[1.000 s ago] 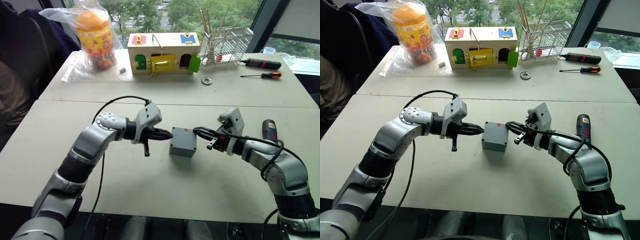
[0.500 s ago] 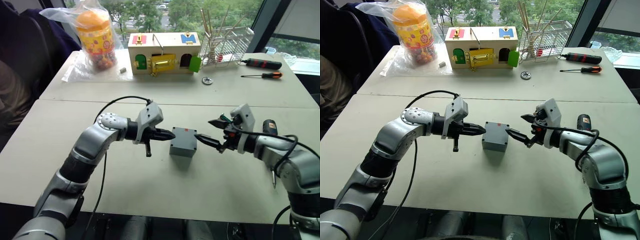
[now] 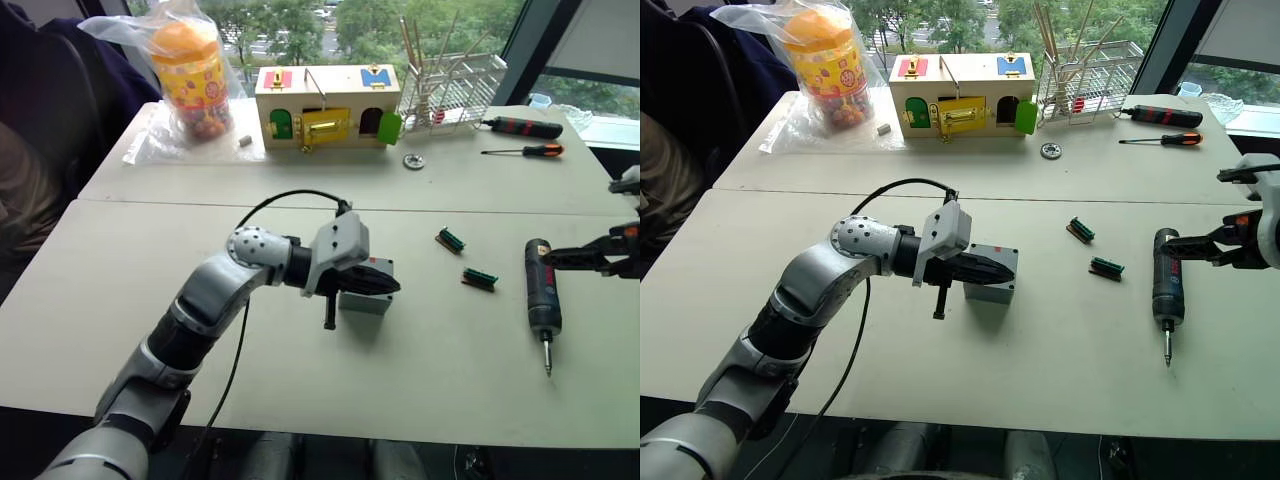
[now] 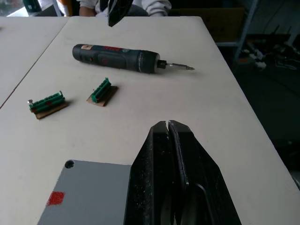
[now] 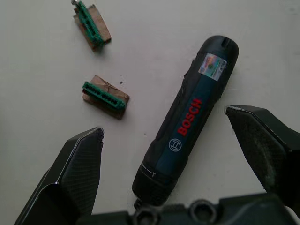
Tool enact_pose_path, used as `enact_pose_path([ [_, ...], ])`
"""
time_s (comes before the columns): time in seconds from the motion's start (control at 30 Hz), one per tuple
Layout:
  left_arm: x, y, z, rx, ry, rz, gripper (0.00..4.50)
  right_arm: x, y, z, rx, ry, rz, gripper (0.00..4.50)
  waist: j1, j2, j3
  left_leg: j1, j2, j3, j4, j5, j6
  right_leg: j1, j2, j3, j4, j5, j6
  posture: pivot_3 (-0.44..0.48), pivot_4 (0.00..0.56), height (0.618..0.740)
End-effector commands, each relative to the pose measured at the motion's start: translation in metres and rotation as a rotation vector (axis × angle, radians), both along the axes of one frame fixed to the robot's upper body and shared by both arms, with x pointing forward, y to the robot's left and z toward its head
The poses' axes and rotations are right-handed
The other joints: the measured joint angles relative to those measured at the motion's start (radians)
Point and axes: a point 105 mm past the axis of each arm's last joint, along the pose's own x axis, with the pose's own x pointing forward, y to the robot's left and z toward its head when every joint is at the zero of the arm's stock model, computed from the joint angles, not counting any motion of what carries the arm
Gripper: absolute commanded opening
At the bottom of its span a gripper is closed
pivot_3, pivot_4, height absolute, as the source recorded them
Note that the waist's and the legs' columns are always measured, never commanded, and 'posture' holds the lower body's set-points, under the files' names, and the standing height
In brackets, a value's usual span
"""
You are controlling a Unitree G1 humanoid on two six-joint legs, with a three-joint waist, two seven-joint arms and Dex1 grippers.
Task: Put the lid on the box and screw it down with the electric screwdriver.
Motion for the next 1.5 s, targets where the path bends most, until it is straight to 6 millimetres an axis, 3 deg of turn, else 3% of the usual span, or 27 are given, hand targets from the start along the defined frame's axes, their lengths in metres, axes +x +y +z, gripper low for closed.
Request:
enact_pose_path([
  [0.03, -0.009, -0.009, -0.001, -0.009, -0.062, -0.037, 0.00, -0.011, -0.008, -0.011, 0.025, 0.100, -0.019, 4.49, 0.000, 0.000, 0.000, 0.000, 0.000, 0.000, 0.000, 0.000, 0.000, 0.000, 0.000, 0.000, 0.000, 0.000, 0.000, 0.000, 0.150, 0.740],
  [0.4, -0.005, -0.008, -0.017, 0.028, -0.082, 0.015, 0.00, 0.001, -0.007, -0.045, 0.152, 0.214, -0.157, 4.49, 0.001, 0.000, 0.000, 0.000, 0.000, 0.001, 0.000, 0.000, 0.000, -0.001, 0.000, 0.000, 0.000, 0.000, 0.000, 0.000, 0.150, 0.740],
  [0.6, -0.013, -0.009, -0.022, 0.039, -0.066, 0.001, 0.00, 0.005, 0.001, -0.064, 0.093, 0.288, -0.111, 4.49, 0.004, 0.000, 0.000, 0.000, 0.000, 0.001, 0.000, 0.000, 0.000, -0.001, -0.001, 0.000, 0.000, 0.000, 0.000, 0.000, 0.150, 0.740],
  [0.7, -0.019, -0.008, -0.028, 0.063, -0.054, -0.014, 0.00, 0.004, 0.003, -0.072, 0.056, 0.321, -0.085, 3.81, 0.002, 0.000, 0.000, 0.000, 0.000, 0.000, 0.000, 0.000, 0.000, -0.001, -0.001, 0.000, 0.000, 0.000, 0.000, 0.000, 0.150, 0.740],
  [0.9, -0.023, -0.005, -0.032, 0.069, -0.037, -0.014, 0.00, 0.002, 0.003, -0.081, 0.033, 0.344, -0.084, 1.76, 0.002, 0.000, 0.000, 0.000, 0.000, 0.000, 0.001, 0.000, 0.000, -0.001, 0.000, 0.000, 0.000, 0.000, 0.000, 0.000, 0.150, 0.740],
  [1.03, -0.029, -0.006, -0.038, 0.077, -0.007, -0.034, 0.00, 0.005, 0.001, -0.082, 0.048, 0.317, -0.118, 1.76, 0.001, -0.002, -0.001, 0.000, 0.000, 0.000, 0.001, 0.000, 0.000, -0.001, 0.000, 0.000, 0.000, 0.000, 0.000, 0.000, 0.150, 0.740],
  [1.13, -0.028, -0.003, -0.038, 0.043, 0.025, -0.003, 0.00, 0.021, -0.007, -0.065, 0.052, 0.184, -0.183, 1.76, -0.002, -0.005, -0.002, 0.000, 0.000, 0.000, 0.001, 0.000, 0.000, 0.000, 0.000, 0.000, 0.000, 0.000, 0.000, 0.000, 0.150, 0.740],
  [1.23, -0.024, 0.005, -0.035, 0.000, 0.065, 0.051, 0.00, 0.048, -0.008, -0.018, 0.042, -0.106, -0.193, 1.76, -0.011, -0.005, -0.003, 0.001, 0.000, 0.002, 0.002, 0.000, 0.000, 0.000, 0.000, 0.001, -0.001, 0.000, 0.000, 0.000, 0.150, 0.740],
  [1.33, -0.023, 0.014, -0.031, -0.019, 0.099, 0.087, 0.00, 0.059, 0.006, 0.022, 0.116, -0.365, -0.166, 1.76, -0.005, 0.000, -0.002, 0.000, 0.000, 0.007, 0.001, 0.000, 0.000, -0.004, -0.001, 0.002, 0.001, 0.000, 0.000, 0.000, 0.150, 0.740],
  [1.4, -0.021, 0.020, -0.026, -0.051, 0.119, 0.131, 0.00, 0.062, 0.025, 0.059, 0.195, -0.666, -0.117, 1.76, -0.002, 0.000, -0.002, 0.000, 0.002, 0.006, 0.000, 0.000, 0.000, -0.006, 0.000, 0.002, 0.003, 0.000, 0.000, 0.000, 0.150, 0.740],
  [1.5, -0.016, 0.029, -0.019, -0.084, 0.143, 0.191, 0.00, 0.049, 0.043, 0.079, 0.272, -0.918, -0.106, 1.76, 0.003, 0.000, -0.002, 0.000, 0.004, 0.005, 0.000, 0.000, 0.000, -0.006, 0.002, 0.002, 0.004, 0.000, 0.000, 0.000, 0.150, 0.740],
])
